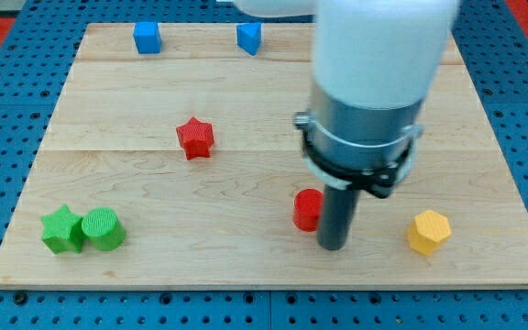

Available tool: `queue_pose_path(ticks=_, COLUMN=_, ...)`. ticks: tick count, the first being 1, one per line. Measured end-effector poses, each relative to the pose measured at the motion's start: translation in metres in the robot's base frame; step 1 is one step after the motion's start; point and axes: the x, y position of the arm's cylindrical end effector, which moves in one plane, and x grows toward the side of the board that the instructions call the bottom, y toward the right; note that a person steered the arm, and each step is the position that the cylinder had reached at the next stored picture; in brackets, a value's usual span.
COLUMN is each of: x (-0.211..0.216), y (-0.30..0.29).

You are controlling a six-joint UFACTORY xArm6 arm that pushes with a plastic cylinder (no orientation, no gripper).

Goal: Push the red circle into the red star

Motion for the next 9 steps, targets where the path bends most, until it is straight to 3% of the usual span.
queue_pose_path(ticks=2, x=-0.069, y=-0.148)
queue_pose_path(ticks=4, x=-0.019, y=-0.081)
queue_pose_path(ticks=5, x=-0.050, y=-0.051)
queue_pose_path(ticks=6, x=-0.081, y=-0.084)
queue_pose_path(ticks=7, x=-0.082, y=-0.123)
queue_pose_path(ticks=9, x=-0.095, y=-0.127)
